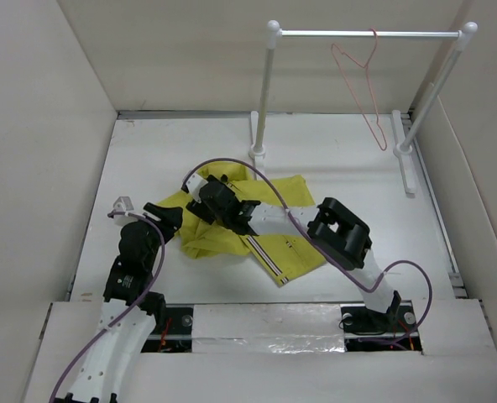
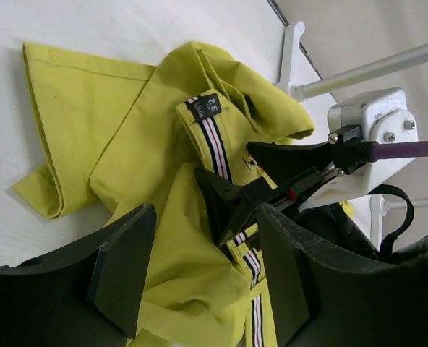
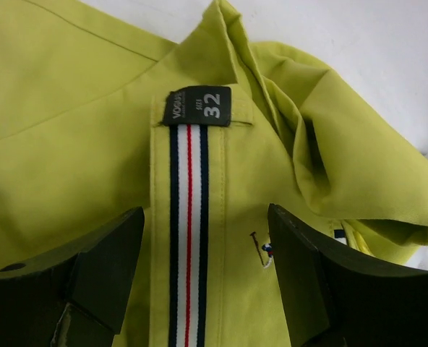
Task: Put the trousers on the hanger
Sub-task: Flatten out the trousers at the center of the board.
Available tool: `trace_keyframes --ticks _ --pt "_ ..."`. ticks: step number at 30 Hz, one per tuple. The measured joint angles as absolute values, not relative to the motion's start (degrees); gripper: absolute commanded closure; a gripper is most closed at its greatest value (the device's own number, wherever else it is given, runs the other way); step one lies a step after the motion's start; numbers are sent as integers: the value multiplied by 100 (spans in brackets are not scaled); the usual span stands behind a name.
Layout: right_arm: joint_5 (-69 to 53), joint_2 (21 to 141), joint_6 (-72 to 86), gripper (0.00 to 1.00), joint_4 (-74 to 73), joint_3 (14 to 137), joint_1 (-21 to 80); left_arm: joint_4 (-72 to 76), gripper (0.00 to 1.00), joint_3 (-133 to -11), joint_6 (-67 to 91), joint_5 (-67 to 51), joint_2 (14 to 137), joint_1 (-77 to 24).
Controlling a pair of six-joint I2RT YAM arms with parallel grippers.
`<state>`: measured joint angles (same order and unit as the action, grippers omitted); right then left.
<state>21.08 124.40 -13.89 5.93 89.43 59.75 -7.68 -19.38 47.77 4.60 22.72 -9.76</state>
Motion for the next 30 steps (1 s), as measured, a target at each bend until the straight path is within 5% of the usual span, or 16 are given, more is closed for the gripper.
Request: trace_keyframes --ticks 6,8,11,13,18,30 --pt "2526 12551 -1540 34 703 8947 6014 -617 40 -1601 4945 451 2327 -976" --pt "2635 12578 -1581 46 773 8954 6027 -497 39 -1452 5009 427 2447 -976" --pt "2801 12589 -1605 83 838 8954 6047 -320 39 -1269 5094 388 2792 -976" --pt "2910 12567 -1562 92 906 8936 6047 -132 39 -1144 5148 366 3057 -976" --pt "2912 11994 -1514 100 1050 8431 6045 331 39 -1050 5199 353 3645 -976" --pt "2932 8466 -985 100 1302 6355 5651 1728 41 -1052 5116 346 5170 -976"
